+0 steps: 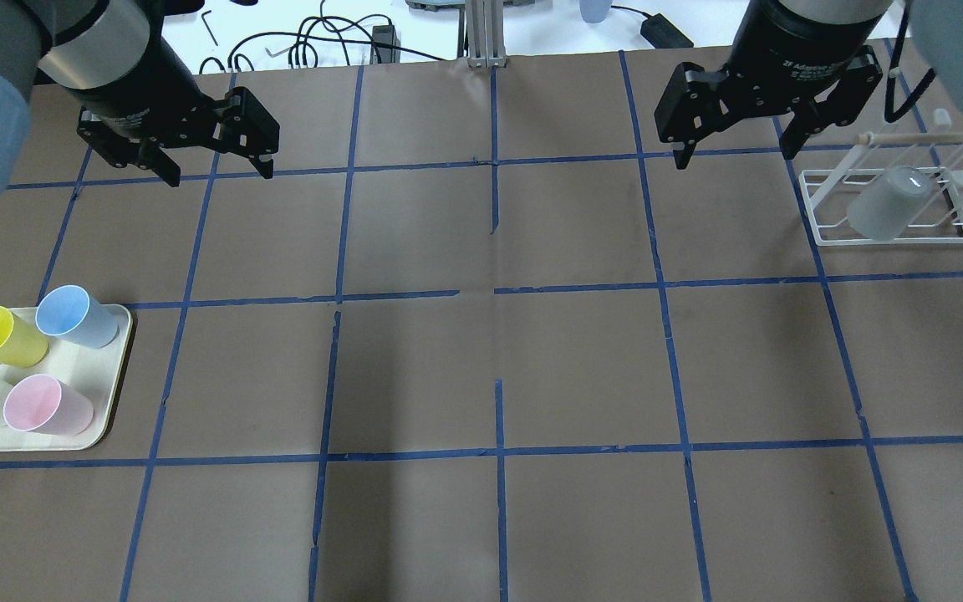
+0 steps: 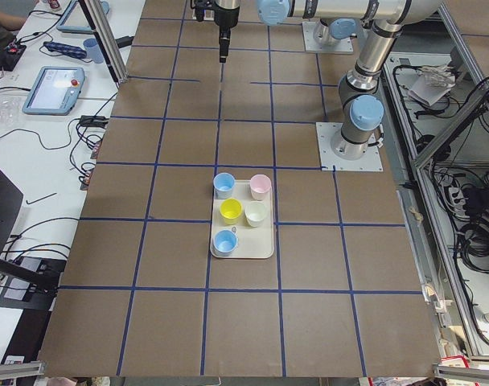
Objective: Transfer IKEA cup to right arm and place on rack
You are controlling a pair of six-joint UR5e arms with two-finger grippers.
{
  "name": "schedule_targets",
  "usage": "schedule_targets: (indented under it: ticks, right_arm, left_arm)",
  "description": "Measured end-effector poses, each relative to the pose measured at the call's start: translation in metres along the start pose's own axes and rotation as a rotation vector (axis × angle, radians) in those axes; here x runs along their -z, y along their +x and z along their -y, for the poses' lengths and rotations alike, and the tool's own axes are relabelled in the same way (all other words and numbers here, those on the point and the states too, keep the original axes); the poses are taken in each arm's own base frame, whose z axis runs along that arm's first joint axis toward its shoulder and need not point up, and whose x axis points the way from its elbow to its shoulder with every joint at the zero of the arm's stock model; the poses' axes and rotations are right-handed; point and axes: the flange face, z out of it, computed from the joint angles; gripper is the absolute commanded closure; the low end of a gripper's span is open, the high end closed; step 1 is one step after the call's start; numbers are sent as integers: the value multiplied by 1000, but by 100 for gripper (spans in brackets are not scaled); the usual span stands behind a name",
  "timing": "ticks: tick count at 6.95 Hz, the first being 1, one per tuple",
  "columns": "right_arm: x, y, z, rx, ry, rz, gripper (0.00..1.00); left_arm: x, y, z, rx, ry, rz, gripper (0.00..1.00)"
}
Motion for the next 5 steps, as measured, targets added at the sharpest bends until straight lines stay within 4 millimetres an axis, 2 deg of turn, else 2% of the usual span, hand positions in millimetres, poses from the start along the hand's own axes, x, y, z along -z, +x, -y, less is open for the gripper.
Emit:
schedule_targets:
  ticks: [2, 5]
  right_arm:
    - [-5, -5, 5, 2, -10, 23, 0]
    - [-1, -9, 8, 0, -7, 58, 0]
  left_arm:
    - [1, 1, 7, 3, -10, 4, 0]
    - [-2, 2, 8, 1, -18, 7, 0]
